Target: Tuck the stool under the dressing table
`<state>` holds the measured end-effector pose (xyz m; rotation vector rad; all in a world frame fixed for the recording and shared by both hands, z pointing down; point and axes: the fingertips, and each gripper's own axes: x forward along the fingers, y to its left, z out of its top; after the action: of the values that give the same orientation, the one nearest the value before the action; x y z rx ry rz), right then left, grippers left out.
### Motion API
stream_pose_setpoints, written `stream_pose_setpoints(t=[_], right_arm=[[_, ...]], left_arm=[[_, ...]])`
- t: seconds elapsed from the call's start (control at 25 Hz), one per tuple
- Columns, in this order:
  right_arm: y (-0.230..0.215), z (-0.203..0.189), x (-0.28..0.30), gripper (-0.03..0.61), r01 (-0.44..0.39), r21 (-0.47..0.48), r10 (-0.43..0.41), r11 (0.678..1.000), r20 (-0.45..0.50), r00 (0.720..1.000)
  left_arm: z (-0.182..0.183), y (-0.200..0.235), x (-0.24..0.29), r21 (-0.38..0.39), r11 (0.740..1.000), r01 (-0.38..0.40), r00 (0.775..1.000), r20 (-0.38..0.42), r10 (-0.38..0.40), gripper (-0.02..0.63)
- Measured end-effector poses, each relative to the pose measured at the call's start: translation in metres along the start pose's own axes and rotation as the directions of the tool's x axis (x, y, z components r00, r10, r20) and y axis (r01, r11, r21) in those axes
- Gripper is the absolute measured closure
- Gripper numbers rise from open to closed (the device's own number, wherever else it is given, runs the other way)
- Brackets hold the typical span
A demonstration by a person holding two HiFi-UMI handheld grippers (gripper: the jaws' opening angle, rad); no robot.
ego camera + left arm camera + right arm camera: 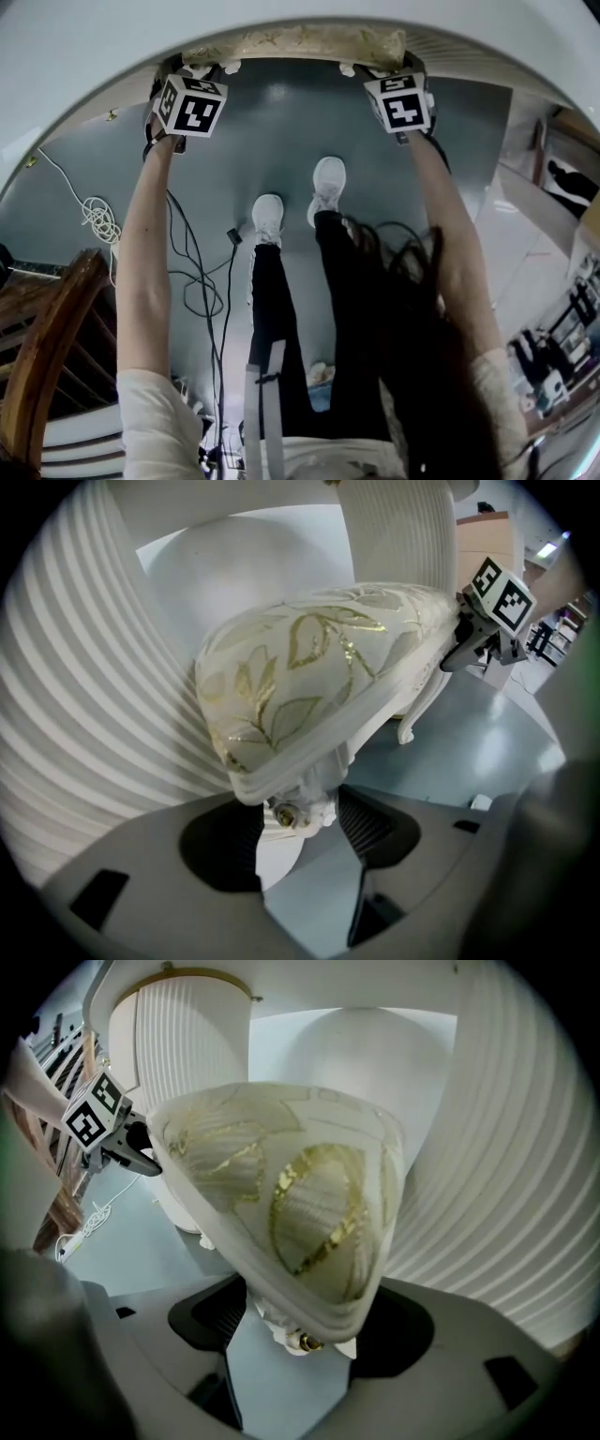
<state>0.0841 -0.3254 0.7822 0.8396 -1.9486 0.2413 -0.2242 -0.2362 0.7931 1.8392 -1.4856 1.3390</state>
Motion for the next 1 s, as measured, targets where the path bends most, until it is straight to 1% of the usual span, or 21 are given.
stream_pose_setpoints(t=[0.08, 0.2, 0.4, 0.52, 0.6, 0.68, 0.76, 0.92, 0.96, 1.0], right_arm=[[0.000, -0.002, -0.006, 0.256, 0.019, 0.040, -0.019, 0.999, -0.002, 1.000], [0.002, -0.003, -0.016, 0.256, 0.022, 0.090, -0.022, 0.996, 0.001, 1.000], [0.010, 0.001, -0.046, 0.256, 0.036, 0.128, -0.038, 0.991, 0.011, 0.999], [0.009, 0.004, -0.076, 0.258, 0.056, 0.191, -0.062, 0.980, 0.025, 0.998], [0.012, 0.013, -0.100, 0.258, 0.056, 0.211, -0.068, 0.976, 0.048, 0.997], [0.021, 0.023, -0.125, 0.258, 0.053, 0.224, -0.071, 0.973, 0.073, 0.995], [0.029, 0.031, -0.154, 0.258, 0.053, 0.251, -0.080, 0.967, 0.100, 0.992], [0.041, 0.050, -0.223, 0.262, 0.041, 0.291, -0.088, 0.956, 0.152, 0.984], [0.043, 0.055, -0.243, 0.273, 0.042, 0.298, -0.095, 0.954, 0.166, 0.982], [0.044, 0.062, -0.264, 0.293, 0.047, 0.309, -0.108, 0.950, 0.183, 0.977]], left_arm=[[0.000, 0.000, -0.006, -0.025, 0.999, -0.022, 1.000, 0.013, 0.023, 0.368], [-0.002, 0.000, -0.018, -0.059, 0.998, -0.034, 0.999, 0.026, 0.035, 0.368], [-0.001, -0.005, -0.045, -0.136, 0.991, -0.017, 0.999, 0.042, 0.023, 0.368], [0.007, -0.014, -0.073, -0.144, 0.990, 0.004, 0.998, 0.062, 0.005, 0.368], [0.015, -0.015, -0.097, -0.173, 0.985, 0.022, 0.996, 0.089, -0.006, 0.368], [0.021, -0.016, -0.122, -0.225, 0.973, 0.049, 0.992, 0.124, -0.021, 0.368], [0.027, -0.018, -0.150, -0.252, 0.965, 0.073, 0.986, 0.166, -0.032, 0.368], [0.045, -0.018, -0.221, -0.228, 0.969, 0.093, 0.972, 0.234, -0.039, 0.370], [0.051, -0.019, -0.242, -0.230, 0.968, 0.099, 0.967, 0.253, -0.039, 0.381], [0.058, -0.020, -0.264, -0.240, 0.965, 0.105, 0.960, 0.278, -0.036, 0.414]])
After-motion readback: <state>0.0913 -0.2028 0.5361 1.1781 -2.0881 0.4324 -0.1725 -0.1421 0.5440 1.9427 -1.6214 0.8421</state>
